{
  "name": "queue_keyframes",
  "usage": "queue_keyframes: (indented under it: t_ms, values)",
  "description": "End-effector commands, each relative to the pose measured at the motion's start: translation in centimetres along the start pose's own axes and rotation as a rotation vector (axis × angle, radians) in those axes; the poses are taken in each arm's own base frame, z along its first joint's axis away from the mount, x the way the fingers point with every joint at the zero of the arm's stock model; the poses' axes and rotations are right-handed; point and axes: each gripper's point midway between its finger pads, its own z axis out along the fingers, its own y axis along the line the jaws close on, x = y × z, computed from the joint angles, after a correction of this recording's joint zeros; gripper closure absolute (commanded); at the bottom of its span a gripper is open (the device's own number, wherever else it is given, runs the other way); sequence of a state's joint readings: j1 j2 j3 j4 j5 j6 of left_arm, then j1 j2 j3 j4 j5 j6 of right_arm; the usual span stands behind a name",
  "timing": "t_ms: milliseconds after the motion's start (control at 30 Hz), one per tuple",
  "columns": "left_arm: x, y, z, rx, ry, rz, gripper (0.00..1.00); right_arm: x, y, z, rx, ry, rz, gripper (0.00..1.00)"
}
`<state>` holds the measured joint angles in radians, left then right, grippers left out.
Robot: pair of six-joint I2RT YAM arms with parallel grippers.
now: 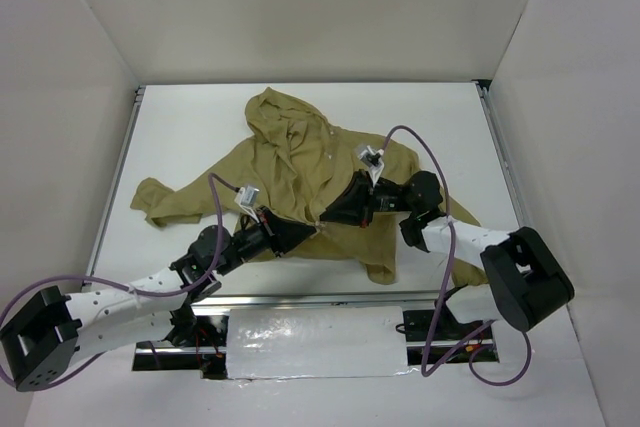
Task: Zip up the jacket
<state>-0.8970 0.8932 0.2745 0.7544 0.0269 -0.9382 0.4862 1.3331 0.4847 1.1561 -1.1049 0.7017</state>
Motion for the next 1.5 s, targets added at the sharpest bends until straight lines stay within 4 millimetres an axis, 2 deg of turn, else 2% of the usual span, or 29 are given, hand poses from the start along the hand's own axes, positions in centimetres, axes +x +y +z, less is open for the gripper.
queue_keyframes:
  t_ms: [0, 67, 200, 333, 500, 667, 767, 933, 1100, 1467]
  values:
    - [-0.3, -2.7, 0.1, 0.144, 0.007, 0.072, 1.00, -2.9, 1.6, 0.4, -0.037, -0.089, -0.068, 1.00]
    - [-0.2, -2.7, 0.2, 0.147, 0.014, 0.083, 1.00, -2.7, 0.8, 0.4, 0.015, -0.093, -0.019, 1.00]
    - [-0.3, -1.7, 0.1, 0.117, -0.007, 0.089, 1.00, -3.1, 1.2, 0.4, 0.047, -0.120, 0.022, 1.00]
    - [-1.0, -2.4, -0.2, 0.136, -0.025, 0.099, 1.00, -2.6, 1.3, 0.5, 0.096, -0.121, 0.034, 1.00]
    - [-1.7, -3.9, -0.4, 0.179, -0.026, 0.137, 1.00, -1.3, 0.1, 0.7, 0.198, -0.121, 0.145, 1.00]
    - [-1.7, -4.0, -0.7, 0.185, -0.005, 0.196, 1.00, -0.3, -2.0, 0.1, 0.405, -0.159, 0.255, 1.00]
    - [-1.8, -4.6, -0.9, 0.212, 0.004, 0.225, 1.00, 0.4, -2.3, -0.2, 0.453, -0.188, 0.326, 1.00]
    - [-2.1, -3.6, -0.3, 0.144, 0.011, 0.227, 1.00, 1.2, -1.9, 0.5, 0.506, -0.242, 0.427, 1.00]
    - [-1.9, -3.2, 0.1, 0.119, 0.036, 0.246, 1.00, 0.9, -0.5, 1.0, 0.470, -0.282, 0.455, 1.00]
    - [-1.4, -1.9, -0.3, 0.084, 0.063, 0.232, 1.00, -0.4, 0.8, 0.0, 0.439, -0.369, 0.444, 1.00]
